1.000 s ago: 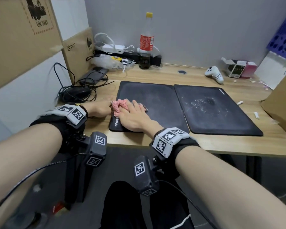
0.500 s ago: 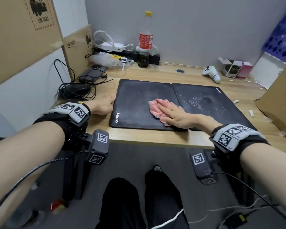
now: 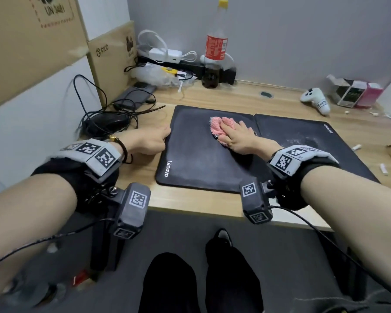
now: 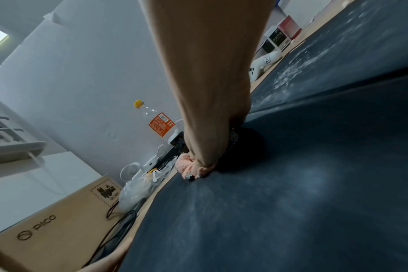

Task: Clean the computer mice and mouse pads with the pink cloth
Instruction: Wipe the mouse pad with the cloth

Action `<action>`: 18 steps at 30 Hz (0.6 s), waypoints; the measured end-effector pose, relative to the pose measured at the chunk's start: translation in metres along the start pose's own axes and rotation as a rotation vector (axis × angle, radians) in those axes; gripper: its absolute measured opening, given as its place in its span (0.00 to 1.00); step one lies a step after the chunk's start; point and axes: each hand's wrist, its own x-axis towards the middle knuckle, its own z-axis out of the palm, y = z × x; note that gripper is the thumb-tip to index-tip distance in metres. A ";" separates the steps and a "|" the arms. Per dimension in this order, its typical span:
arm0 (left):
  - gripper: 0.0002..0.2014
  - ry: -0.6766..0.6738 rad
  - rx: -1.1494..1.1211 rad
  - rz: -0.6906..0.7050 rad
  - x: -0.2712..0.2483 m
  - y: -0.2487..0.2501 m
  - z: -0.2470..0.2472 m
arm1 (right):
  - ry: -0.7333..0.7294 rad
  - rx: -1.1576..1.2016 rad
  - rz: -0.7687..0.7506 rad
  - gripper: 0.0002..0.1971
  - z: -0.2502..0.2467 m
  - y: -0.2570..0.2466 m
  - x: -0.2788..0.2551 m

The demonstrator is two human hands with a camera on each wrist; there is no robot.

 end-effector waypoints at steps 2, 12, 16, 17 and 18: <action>0.28 -0.015 0.101 -0.028 0.005 -0.001 -0.003 | 0.022 0.006 0.008 0.30 -0.004 0.000 0.022; 0.26 0.046 0.047 -0.010 0.006 -0.003 0.006 | -0.010 0.072 0.027 0.33 0.007 -0.017 0.008; 0.27 0.088 0.037 -0.019 0.001 0.008 0.007 | -0.057 -0.038 -0.031 0.33 0.021 -0.032 -0.036; 0.27 0.098 0.042 -0.023 0.000 0.010 0.008 | -0.065 -0.067 -0.038 0.32 0.025 -0.033 -0.041; 0.27 0.105 0.048 -0.031 -0.002 0.011 0.008 | -0.076 -0.080 -0.042 0.32 0.028 -0.036 -0.047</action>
